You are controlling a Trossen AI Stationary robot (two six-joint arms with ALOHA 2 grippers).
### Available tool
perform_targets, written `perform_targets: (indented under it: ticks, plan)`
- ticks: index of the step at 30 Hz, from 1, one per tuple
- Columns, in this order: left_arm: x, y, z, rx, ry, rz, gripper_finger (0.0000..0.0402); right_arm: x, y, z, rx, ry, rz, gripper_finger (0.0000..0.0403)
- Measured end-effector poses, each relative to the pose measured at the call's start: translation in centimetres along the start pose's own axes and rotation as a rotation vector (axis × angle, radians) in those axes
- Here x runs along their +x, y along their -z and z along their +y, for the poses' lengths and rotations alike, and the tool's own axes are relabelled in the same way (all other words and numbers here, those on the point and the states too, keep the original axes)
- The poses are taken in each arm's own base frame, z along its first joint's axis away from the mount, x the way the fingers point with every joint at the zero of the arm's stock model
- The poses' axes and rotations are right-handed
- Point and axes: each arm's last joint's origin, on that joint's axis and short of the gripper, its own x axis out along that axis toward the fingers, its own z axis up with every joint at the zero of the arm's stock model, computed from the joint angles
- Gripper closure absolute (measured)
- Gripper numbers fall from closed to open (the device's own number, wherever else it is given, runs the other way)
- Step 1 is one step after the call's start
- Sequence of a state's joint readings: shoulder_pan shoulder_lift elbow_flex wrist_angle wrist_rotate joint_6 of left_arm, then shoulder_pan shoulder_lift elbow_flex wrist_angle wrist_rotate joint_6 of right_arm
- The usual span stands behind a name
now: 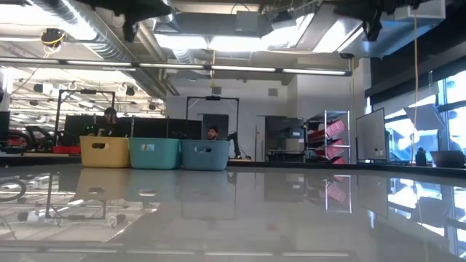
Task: Sort batteries
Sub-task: Return to Home Position
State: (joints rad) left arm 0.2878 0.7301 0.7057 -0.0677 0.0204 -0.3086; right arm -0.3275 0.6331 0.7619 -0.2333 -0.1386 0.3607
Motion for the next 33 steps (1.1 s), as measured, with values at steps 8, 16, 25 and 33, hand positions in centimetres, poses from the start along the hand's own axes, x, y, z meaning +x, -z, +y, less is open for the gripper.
perform_targets:
  ticks: [8,16,25,33]
  plan:
    - [-2.6,0.5,0.1,-0.019,0.019,-0.067,0.0401,0.5,0.1,-0.2,0.019,0.024,-0.006,0.0333]
    - [-3.0,0.3,0.0,0.026,0.025,-0.089,0.0401,0.6,0.1,-0.1,0.036,-0.007,0.002,0.0327]
    - [-3.0,0.4,0.1,0.074,0.022,-0.084,0.0401,0.6,0.5,-0.1,-0.021,-0.039,0.055,0.0327]
    - [-3.7,1.1,0.3,0.073,0.001,-0.012,0.0401,-0.1,0.7,0.0,-0.074,-0.057,0.075,0.0326]
